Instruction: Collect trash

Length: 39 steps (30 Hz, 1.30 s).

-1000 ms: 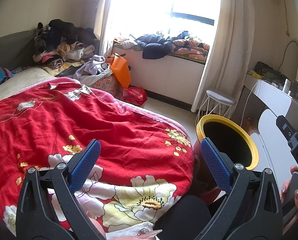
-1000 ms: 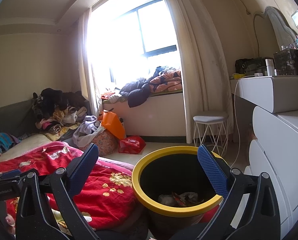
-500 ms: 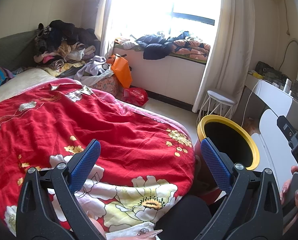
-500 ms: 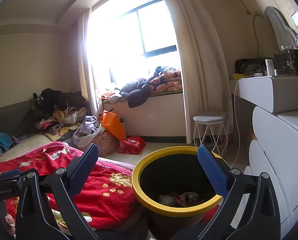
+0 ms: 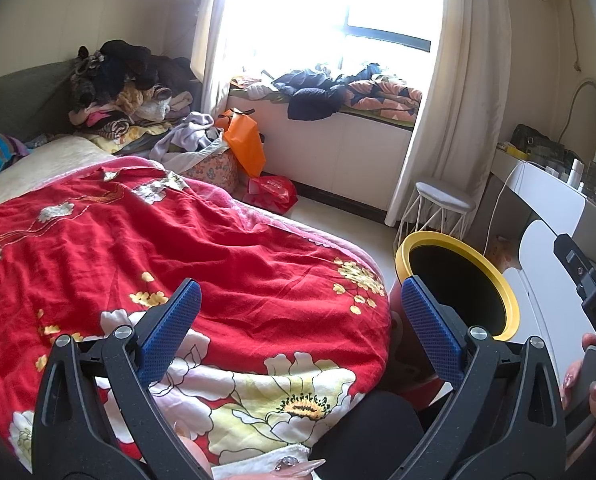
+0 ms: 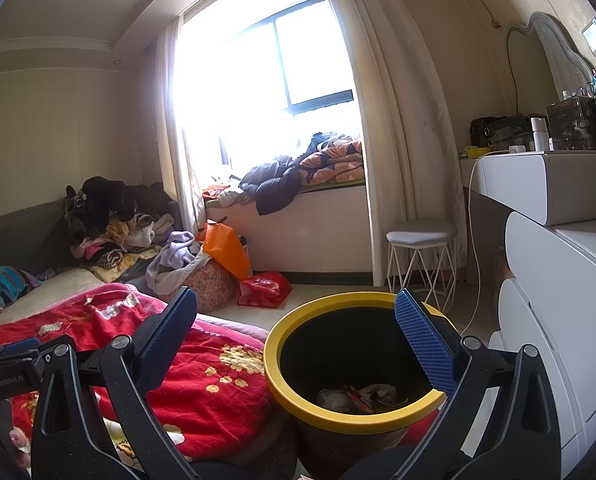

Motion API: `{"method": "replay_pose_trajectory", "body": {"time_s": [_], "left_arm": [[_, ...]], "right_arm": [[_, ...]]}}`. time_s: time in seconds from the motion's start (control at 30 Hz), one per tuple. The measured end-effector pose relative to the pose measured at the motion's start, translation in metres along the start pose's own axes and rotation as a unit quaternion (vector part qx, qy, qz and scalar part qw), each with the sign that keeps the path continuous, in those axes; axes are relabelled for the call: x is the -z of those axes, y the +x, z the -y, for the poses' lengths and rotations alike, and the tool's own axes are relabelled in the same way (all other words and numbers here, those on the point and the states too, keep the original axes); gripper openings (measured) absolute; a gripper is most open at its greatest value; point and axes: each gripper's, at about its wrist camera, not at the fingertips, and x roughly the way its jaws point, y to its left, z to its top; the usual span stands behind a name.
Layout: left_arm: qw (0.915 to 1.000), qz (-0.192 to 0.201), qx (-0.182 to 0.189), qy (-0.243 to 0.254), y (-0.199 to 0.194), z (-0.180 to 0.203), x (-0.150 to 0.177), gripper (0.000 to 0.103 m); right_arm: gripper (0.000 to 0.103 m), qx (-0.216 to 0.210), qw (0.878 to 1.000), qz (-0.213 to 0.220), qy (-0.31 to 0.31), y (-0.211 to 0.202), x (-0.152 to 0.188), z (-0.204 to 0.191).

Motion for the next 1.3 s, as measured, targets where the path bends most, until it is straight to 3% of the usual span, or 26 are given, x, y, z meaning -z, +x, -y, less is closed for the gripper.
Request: {"method": "replay_pose_trajectory", "body": {"time_s": [0.33, 0.53, 0.67, 0.77, 0.83, 0.87, 0.93, 0.97, 1.0, 1.07, 1.1, 1.17, 1.23, 1.3], "left_arm": [[1.0000, 0.005, 0.002, -0.004, -0.003, -0.003, -0.004, 0.092], [0.9996, 0.010, -0.018, -0.016, -0.009, -0.006, -0.014, 0.092], [0.9984, -0.001, -0.032, -0.047, -0.012, -0.031, -0.020, 0.092], [0.9913, -0.029, -0.087, -0.095, -0.013, -0.079, -0.017, 0.092], [0.9800, -0.047, -0.146, -0.127, -0.015, -0.122, -0.011, 0.092], [0.9697, -0.055, -0.189, -0.144, -0.020, -0.149, -0.005, 0.092], [0.9436, -0.079, -0.271, -0.173, -0.029, -0.202, 0.008, 0.092], [0.9285, -0.093, -0.308, -0.186, -0.034, -0.226, 0.016, 0.092], [0.9086, -0.108, -0.349, -0.202, -0.042, -0.255, 0.026, 0.092], [0.8726, -0.128, -0.408, -0.235, -0.059, -0.303, 0.046, 0.092], [0.8523, -0.142, -0.432, -0.258, -0.068, -0.329, 0.059, 0.092], [0.8279, -0.146, -0.459, -0.287, -0.079, -0.360, 0.076, 0.092], [0.8167, -0.142, -0.472, -0.300, -0.085, -0.381, 0.092, 0.092], [0.8093, -0.151, -0.480, -0.302, -0.081, -0.390, 0.105, 0.092]], "right_arm": [[0.096, -0.002, 1.000, 0.000, -0.001, 0.000, 0.000, -0.001], [0.097, -0.014, 1.000, -0.007, -0.014, 0.004, -0.003, -0.015], [0.097, -0.066, 0.997, -0.040, -0.024, 0.015, -0.010, -0.042], [0.097, -0.158, 0.980, -0.112, -0.055, 0.043, -0.011, -0.102], [0.097, -0.212, 0.960, -0.159, -0.087, 0.059, -0.004, -0.150], [0.097, -0.241, 0.947, -0.184, -0.104, 0.067, 0.002, -0.177], [0.097, -0.331, 0.896, -0.263, -0.136, 0.084, 0.026, -0.250], [0.097, -0.361, 0.869, -0.303, -0.149, 0.091, 0.043, -0.288], [0.097, -0.378, 0.852, -0.325, -0.162, 0.093, 0.056, -0.313], [0.097, -0.418, 0.799, -0.380, -0.204, 0.093, 0.097, -0.385], [0.097, -0.429, 0.783, -0.392, -0.224, 0.089, 0.111, -0.408], [0.097, -0.454, 0.747, -0.405, -0.267, 0.075, 0.150, -0.462], [0.097, -0.453, 0.740, -0.408, -0.284, 0.068, 0.177, -0.491], [0.098, -0.424, 0.750, -0.393, -0.321, 0.066, 0.210, -0.507]]}}
